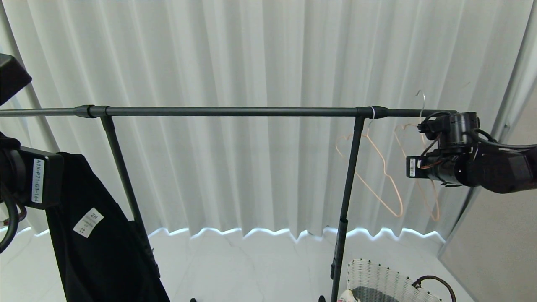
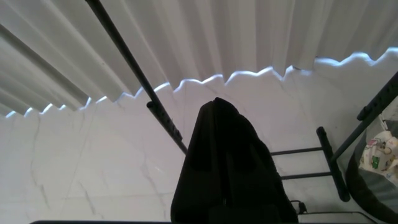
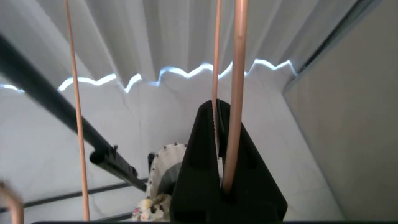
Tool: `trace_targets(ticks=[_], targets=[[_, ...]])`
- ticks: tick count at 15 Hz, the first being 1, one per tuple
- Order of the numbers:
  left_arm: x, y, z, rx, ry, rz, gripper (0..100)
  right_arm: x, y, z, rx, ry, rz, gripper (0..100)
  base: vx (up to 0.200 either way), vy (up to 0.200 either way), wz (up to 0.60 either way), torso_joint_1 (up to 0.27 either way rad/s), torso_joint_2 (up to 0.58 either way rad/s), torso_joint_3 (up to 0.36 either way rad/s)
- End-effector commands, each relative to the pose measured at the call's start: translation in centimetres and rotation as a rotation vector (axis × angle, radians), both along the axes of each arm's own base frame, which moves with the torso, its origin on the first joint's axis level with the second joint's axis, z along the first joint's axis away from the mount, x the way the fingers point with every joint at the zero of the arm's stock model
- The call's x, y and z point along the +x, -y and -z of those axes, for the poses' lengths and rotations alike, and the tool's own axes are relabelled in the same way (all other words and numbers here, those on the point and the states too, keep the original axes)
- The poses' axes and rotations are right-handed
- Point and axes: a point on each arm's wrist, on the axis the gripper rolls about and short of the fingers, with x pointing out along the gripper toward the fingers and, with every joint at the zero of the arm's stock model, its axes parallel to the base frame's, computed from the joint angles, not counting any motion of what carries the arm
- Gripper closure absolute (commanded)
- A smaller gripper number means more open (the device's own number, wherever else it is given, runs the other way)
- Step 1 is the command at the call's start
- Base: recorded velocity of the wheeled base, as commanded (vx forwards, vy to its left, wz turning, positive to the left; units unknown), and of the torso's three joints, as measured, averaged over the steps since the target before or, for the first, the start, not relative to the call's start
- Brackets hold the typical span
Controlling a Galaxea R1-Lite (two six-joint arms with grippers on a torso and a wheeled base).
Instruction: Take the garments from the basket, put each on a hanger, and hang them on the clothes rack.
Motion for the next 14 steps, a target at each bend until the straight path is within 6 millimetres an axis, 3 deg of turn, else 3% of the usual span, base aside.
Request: trace_targets(ticks=[1,7,14], targets=[[-0.1,0.0,0.0,0.000,0.002,-0.001,100,-3.3,0.5,-1.7,-0.001,0.046,-0.039,100,0.000,0.000,0.00,0.000,0.00,0.000],[0.0,-0.1,0.0,0.017,0.004,-0.034,100,-10.3,1.6,-2.6,-0.024,0.056,-0.096,100,-0.167,0.000,0.00,0.000,0.00,0.002],[-0.3,-0.2,0.7,0.017,-0.008,-0.036,100,-14.2,1.1,-3.9,-0.025,0.095,-0.172,100,-0.200,0.000,0.00,0.000,0.00,0.005]])
